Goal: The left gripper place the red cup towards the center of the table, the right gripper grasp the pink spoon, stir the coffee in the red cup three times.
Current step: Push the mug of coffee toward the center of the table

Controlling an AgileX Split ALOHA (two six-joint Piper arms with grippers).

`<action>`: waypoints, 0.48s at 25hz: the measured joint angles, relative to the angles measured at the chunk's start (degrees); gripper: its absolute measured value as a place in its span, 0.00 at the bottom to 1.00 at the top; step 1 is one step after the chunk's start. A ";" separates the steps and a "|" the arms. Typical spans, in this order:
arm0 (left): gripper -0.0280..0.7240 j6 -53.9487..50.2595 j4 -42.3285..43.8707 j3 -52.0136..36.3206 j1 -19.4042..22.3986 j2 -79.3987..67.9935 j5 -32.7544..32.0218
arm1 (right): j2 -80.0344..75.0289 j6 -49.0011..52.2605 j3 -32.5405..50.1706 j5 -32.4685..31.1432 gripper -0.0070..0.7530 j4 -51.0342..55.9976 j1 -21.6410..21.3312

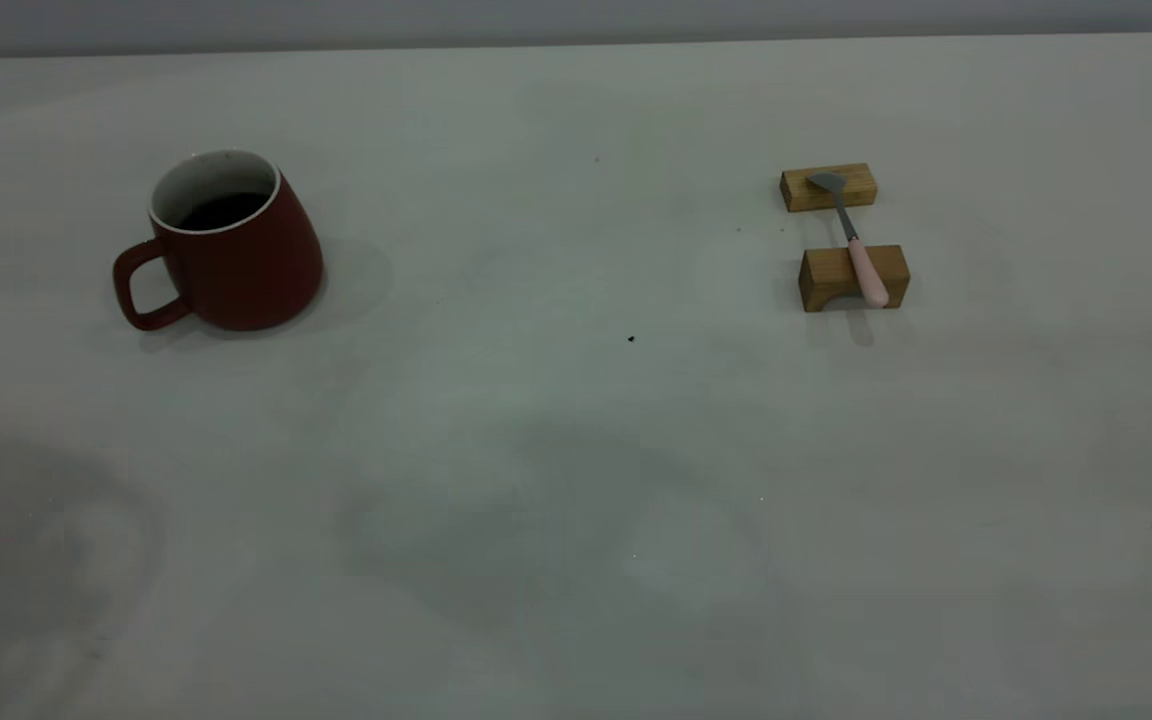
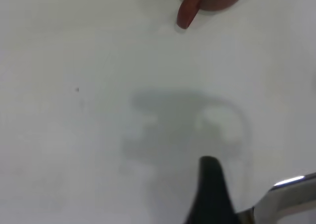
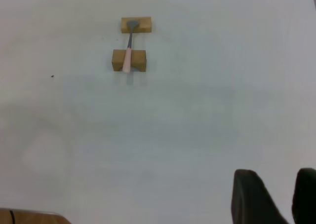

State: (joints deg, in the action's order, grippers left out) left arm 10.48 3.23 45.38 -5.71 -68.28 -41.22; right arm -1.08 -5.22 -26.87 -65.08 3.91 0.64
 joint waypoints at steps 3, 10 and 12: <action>0.94 2.04 0.00 3.29 0.00 -9.87 1.75 | 0.00 0.00 0.00 0.00 0.33 0.00 0.00; 0.92 6.77 0.22 11.66 0.00 -27.56 6.19 | 0.00 0.00 0.00 0.00 0.33 0.00 0.00; 0.92 7.81 0.22 14.45 0.00 -32.50 6.54 | 0.00 0.00 0.00 0.00 0.33 0.00 0.00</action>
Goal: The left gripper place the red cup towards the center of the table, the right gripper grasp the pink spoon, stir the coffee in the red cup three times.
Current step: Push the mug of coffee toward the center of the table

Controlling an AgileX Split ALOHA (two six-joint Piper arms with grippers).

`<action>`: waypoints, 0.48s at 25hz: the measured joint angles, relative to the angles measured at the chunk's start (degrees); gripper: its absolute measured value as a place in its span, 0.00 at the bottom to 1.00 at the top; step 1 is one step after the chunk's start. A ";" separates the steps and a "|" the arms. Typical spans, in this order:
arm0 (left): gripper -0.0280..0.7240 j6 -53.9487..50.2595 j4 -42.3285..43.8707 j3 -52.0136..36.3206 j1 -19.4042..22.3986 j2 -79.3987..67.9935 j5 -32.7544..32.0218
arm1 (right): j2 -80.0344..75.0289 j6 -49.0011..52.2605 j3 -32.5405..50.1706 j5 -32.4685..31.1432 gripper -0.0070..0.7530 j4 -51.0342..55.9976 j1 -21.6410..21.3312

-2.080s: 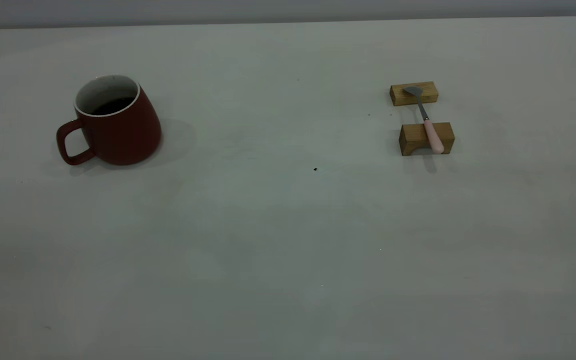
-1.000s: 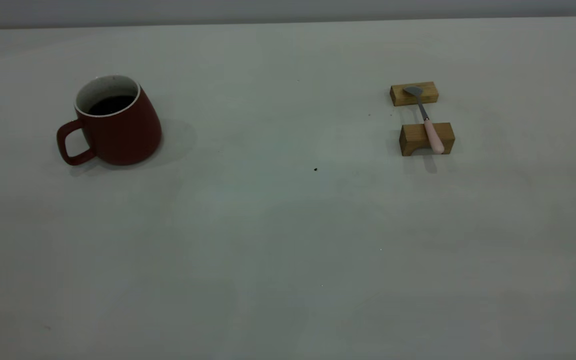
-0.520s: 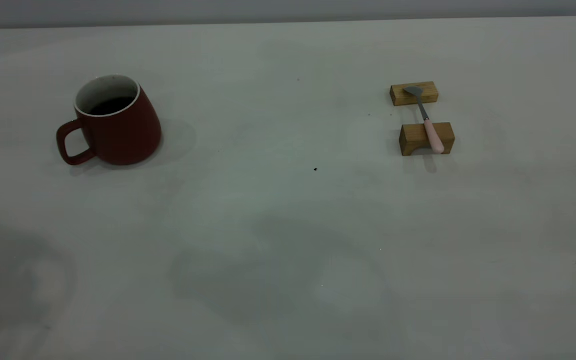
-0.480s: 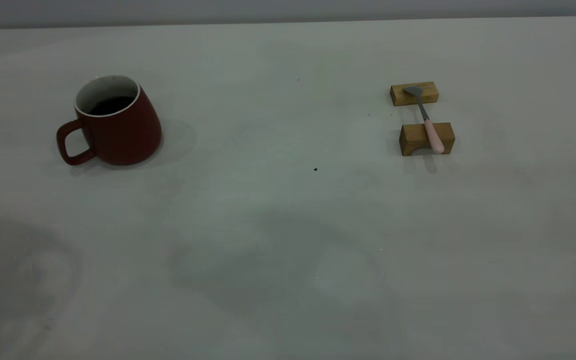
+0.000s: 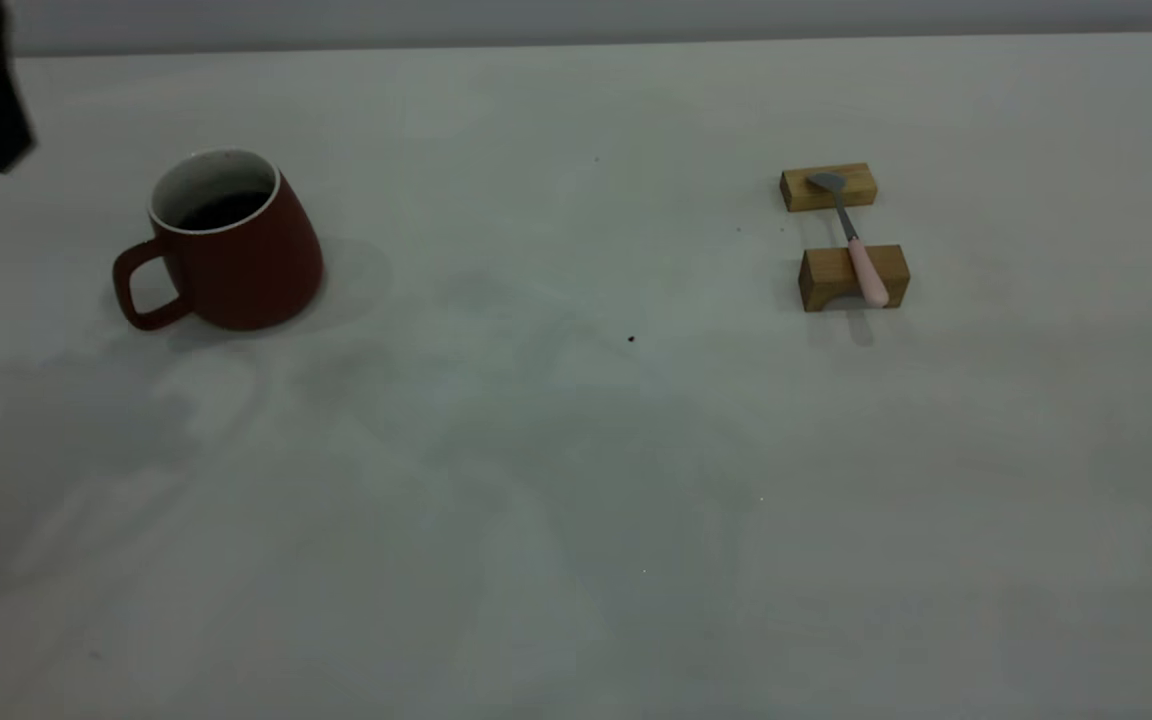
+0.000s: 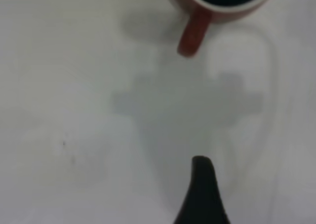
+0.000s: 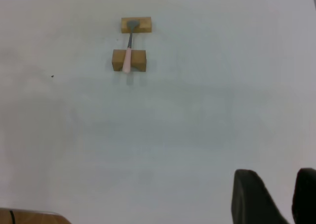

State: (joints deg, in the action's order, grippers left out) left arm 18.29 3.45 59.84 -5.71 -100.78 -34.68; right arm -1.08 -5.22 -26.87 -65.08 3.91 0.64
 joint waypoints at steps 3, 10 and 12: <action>0.92 3.61 0.04 4.62 0.00 -6.75 0.40 | 0.00 0.00 0.00 0.00 0.33 0.00 0.00; 0.90 11.24 0.19 12.47 0.00 -19.29 1.04 | 0.00 0.00 0.00 0.00 0.33 0.00 0.00; 0.90 12.14 1.01 13.99 0.00 -21.73 1.32 | 0.00 0.00 0.00 0.00 0.33 0.00 0.00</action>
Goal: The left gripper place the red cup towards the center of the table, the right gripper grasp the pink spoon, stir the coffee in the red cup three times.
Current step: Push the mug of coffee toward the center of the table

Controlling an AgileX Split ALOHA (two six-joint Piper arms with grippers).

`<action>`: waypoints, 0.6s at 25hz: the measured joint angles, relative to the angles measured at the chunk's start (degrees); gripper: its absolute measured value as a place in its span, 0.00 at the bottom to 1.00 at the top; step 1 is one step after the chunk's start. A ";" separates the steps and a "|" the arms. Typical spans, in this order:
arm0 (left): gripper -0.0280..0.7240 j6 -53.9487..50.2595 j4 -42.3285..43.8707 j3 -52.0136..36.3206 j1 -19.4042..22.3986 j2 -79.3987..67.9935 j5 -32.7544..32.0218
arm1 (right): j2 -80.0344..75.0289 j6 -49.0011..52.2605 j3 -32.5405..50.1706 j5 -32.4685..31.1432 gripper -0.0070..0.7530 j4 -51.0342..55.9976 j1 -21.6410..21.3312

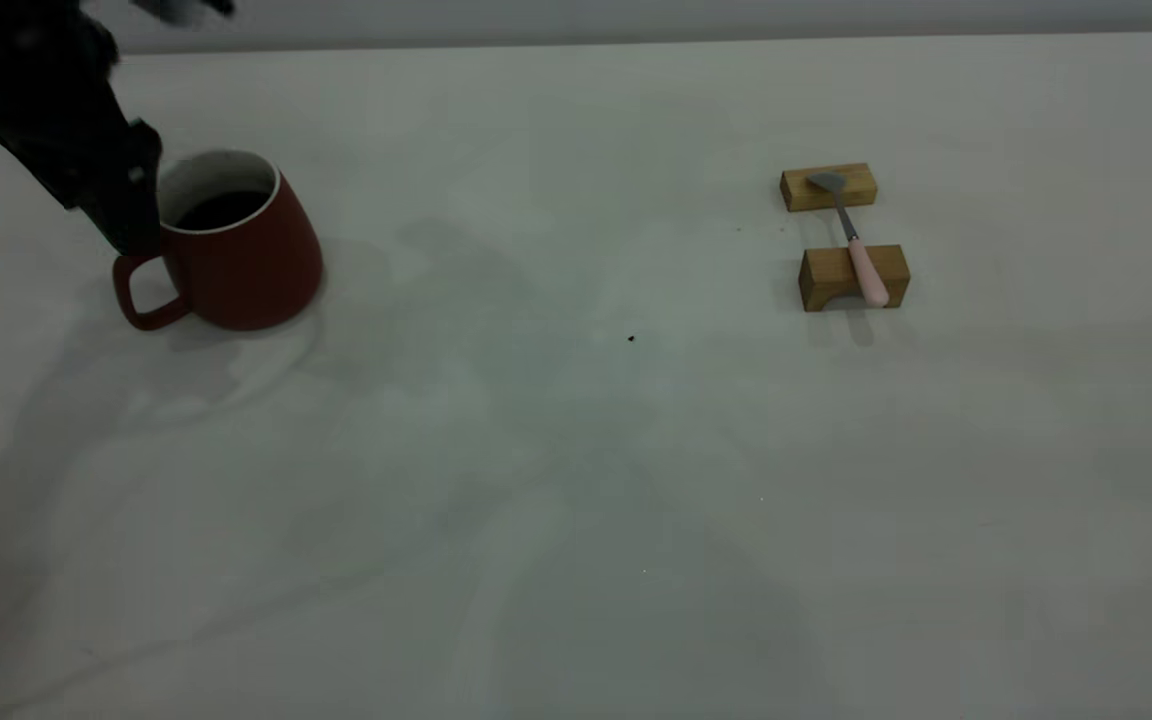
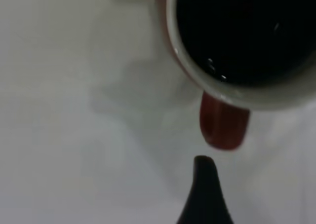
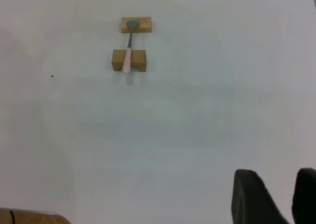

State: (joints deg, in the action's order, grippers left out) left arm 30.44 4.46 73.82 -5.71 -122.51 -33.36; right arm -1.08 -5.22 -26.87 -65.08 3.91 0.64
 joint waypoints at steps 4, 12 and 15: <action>0.88 0.56 1.26 1.43 0.00 -3.63 1.23 | 0.00 0.00 0.00 0.00 0.33 0.00 0.00; 0.69 0.61 4.27 1.70 0.00 -7.27 5.90 | 0.00 0.00 0.00 0.00 0.33 0.00 0.00; 0.54 0.67 4.73 1.70 0.00 -7.50 6.86 | 0.00 0.00 0.00 0.00 0.33 0.00 0.00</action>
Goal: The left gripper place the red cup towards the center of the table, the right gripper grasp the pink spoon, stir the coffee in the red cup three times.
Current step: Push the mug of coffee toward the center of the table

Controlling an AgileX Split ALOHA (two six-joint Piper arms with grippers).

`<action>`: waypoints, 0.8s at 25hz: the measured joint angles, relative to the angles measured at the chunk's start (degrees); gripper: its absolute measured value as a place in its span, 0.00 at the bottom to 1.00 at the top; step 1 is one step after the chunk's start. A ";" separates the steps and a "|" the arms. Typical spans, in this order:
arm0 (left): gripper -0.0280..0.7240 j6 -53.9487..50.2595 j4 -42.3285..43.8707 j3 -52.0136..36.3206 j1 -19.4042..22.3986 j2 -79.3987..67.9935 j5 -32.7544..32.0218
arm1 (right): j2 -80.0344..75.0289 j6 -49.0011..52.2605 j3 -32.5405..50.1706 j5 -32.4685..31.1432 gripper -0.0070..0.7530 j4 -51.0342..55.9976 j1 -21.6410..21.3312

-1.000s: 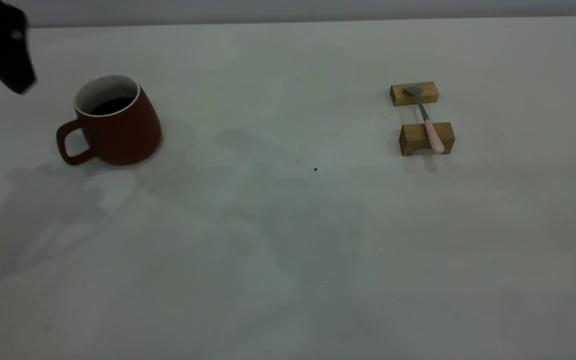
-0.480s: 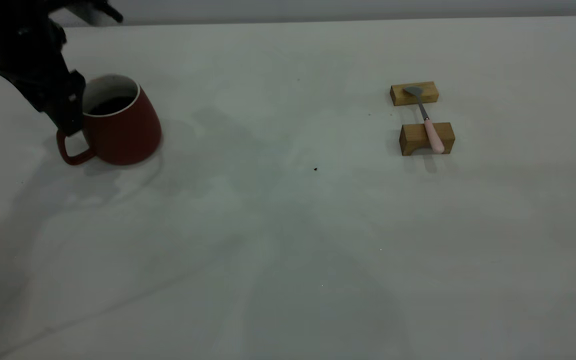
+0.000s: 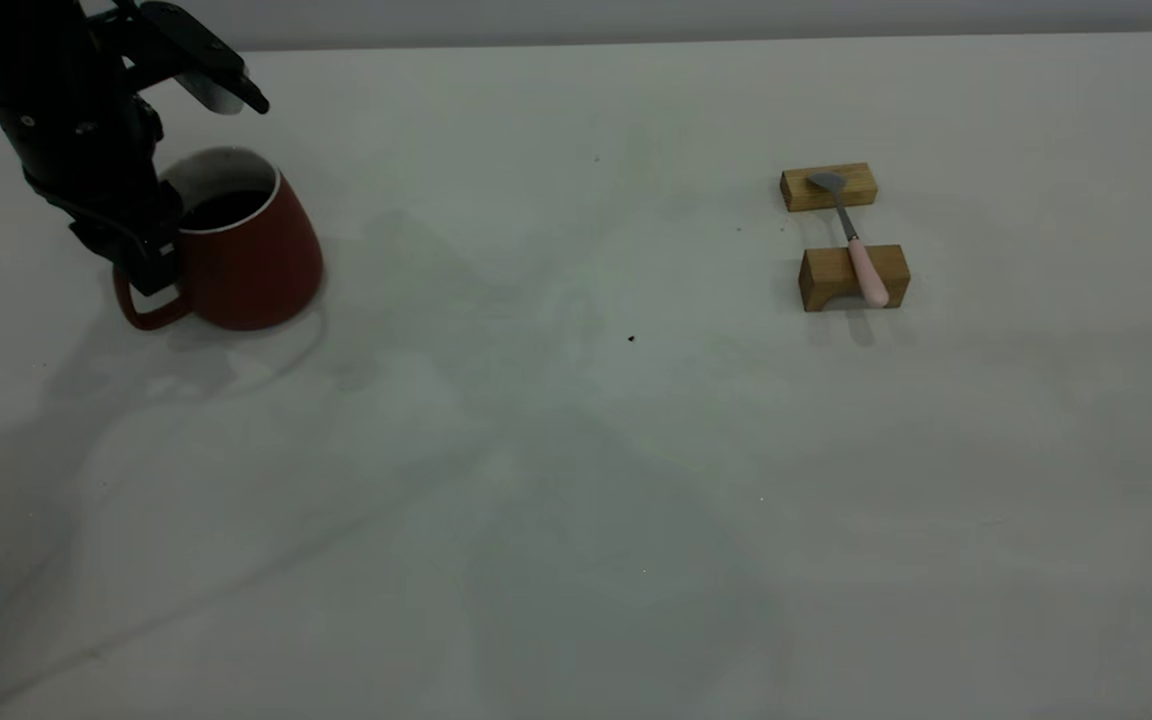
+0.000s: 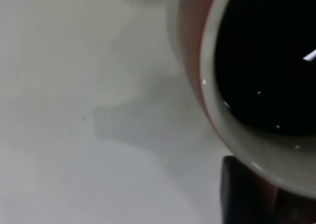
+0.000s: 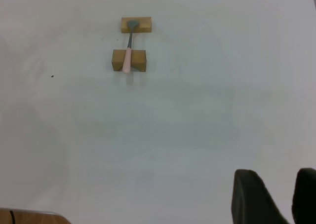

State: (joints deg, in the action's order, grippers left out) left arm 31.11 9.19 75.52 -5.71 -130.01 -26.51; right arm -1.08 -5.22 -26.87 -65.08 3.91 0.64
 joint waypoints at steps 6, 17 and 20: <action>0.31 0.12 0.11 0.00 -0.11 -0.19 0.80 | 0.00 0.00 0.00 0.00 0.33 0.00 0.00; 0.31 -0.06 0.49 0.00 -8.14 -0.25 2.56 | 0.00 0.00 0.00 0.00 0.33 0.00 0.00; 0.31 -0.11 0.35 0.00 -11.09 -0.25 2.56 | 0.00 0.00 0.00 0.00 0.33 0.00 0.00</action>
State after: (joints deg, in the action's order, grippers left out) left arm 30.99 9.54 75.52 -16.80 -130.26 -23.94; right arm -1.08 -5.22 -26.87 -65.08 3.91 0.64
